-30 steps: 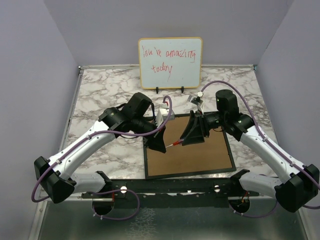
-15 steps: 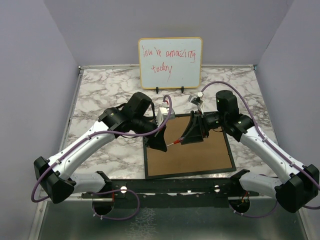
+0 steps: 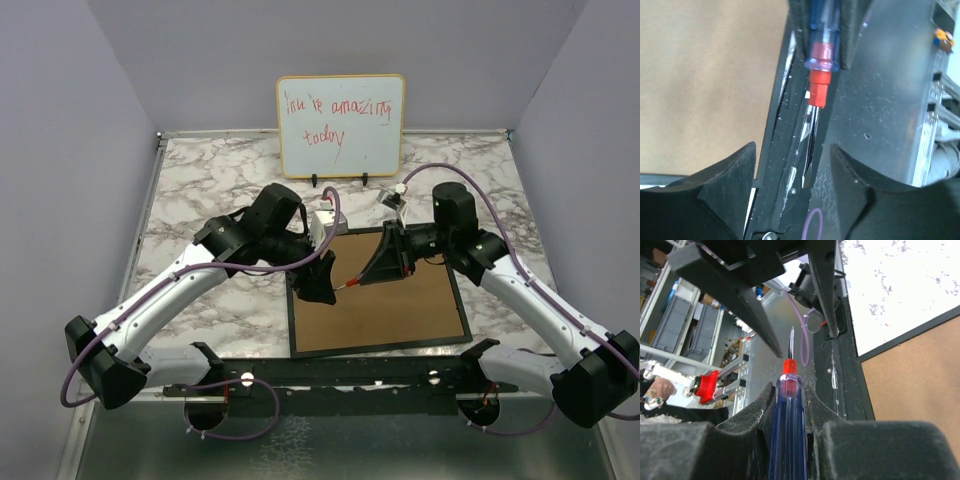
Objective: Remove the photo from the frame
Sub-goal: Adjust the screwdriver, then adjust the photo frame at the center of the board.
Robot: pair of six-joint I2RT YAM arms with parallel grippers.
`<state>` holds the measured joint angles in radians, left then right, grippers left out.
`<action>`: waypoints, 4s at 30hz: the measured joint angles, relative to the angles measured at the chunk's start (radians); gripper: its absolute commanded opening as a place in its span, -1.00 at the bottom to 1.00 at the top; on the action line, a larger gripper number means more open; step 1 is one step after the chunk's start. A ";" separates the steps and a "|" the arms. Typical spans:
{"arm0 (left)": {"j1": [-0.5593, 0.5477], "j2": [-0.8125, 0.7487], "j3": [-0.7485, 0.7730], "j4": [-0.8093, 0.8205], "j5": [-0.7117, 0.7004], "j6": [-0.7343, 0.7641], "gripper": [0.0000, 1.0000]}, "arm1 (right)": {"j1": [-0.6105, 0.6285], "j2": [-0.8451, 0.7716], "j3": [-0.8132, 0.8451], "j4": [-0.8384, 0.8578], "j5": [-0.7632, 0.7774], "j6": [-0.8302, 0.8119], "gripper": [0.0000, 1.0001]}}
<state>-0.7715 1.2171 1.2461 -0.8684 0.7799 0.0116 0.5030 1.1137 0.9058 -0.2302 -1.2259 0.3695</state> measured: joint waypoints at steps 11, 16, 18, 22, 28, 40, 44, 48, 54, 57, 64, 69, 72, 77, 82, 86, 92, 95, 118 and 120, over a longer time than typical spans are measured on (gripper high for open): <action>0.211 -0.143 -0.095 0.143 -0.369 -0.153 0.98 | 0.000 0.003 -0.049 -0.080 0.318 0.049 -0.99; 0.341 -0.099 -0.167 0.202 -0.584 -0.243 0.98 | 0.000 0.000 -0.080 -0.114 0.534 0.158 -0.99; 0.368 -0.048 -0.217 0.225 -0.637 -0.282 0.98 | 0.000 -0.005 -0.080 -0.138 0.639 0.222 -0.99; 0.398 0.041 -0.322 0.275 -0.695 -0.356 0.98 | 0.000 -0.043 -0.085 -0.198 0.845 0.370 -0.99; 0.401 0.146 -0.351 0.405 -0.700 -0.437 0.98 | 0.000 -0.195 -0.203 -0.195 1.040 0.625 -0.99; 0.400 0.423 -0.273 0.549 -0.676 -0.457 0.48 | 0.000 -0.238 -0.238 -0.237 1.238 0.769 -0.99; 0.400 0.473 -0.254 0.561 -0.677 -0.456 0.35 | 0.000 -0.203 -0.183 -0.267 1.270 0.752 -0.99; 0.400 0.495 -0.245 0.578 -0.681 -0.457 0.10 | 0.000 -0.169 -0.154 -0.287 1.275 0.735 -0.99; 0.399 0.502 -0.260 0.618 -0.697 -0.475 -0.31 | 0.000 -0.143 -0.153 -0.310 1.275 0.723 -0.99; 0.399 0.500 -0.276 0.648 -0.700 -0.496 -0.51 | 0.000 -0.143 -0.151 -0.320 1.275 0.719 -0.99; 0.402 0.462 -0.346 0.725 -0.707 -0.571 -1.00 | 0.000 -0.143 -0.145 -0.346 1.275 0.715 -0.99; 0.401 0.389 -0.447 0.780 -0.742 -0.686 -1.00 | 0.000 -0.143 -0.145 -0.353 1.275 0.715 -0.99; 0.401 0.286 -0.560 0.804 -0.762 -0.761 -1.00 | 0.000 -0.144 -0.145 -0.354 1.275 0.715 -0.98; 0.401 0.086 -0.725 0.771 -0.814 -0.923 -1.00 | 0.000 -0.147 -0.145 -0.357 1.274 0.715 -0.99; 0.407 -0.124 -0.858 0.708 -0.914 -1.079 -0.76 | 0.000 -0.147 -0.145 -0.358 1.273 0.715 -0.99; 0.398 -0.248 -0.903 0.612 -0.912 -1.104 0.00 | 0.000 -0.147 -0.145 -0.358 1.270 0.714 -0.99; 0.396 -0.253 -0.813 0.481 -0.891 -0.977 0.64 | 0.000 -0.151 -0.142 -0.363 1.276 0.710 -0.99; 0.396 -0.219 -0.702 0.422 -0.880 -0.879 0.78 | 0.000 -0.152 -0.130 -0.373 1.285 0.702 -0.99; 0.278 0.580 -0.061 0.346 -0.648 -0.198 0.39 | 0.000 -0.190 -0.129 -0.367 1.257 0.676 -0.99; 0.269 0.607 -0.057 0.344 -0.662 -0.182 0.29 | 0.000 -0.195 -0.129 -0.367 1.257 0.675 -0.99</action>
<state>-0.5026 1.8244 1.1893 -0.5243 0.1181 -0.1703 0.5030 0.9184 0.7773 -0.5972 0.0311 1.0447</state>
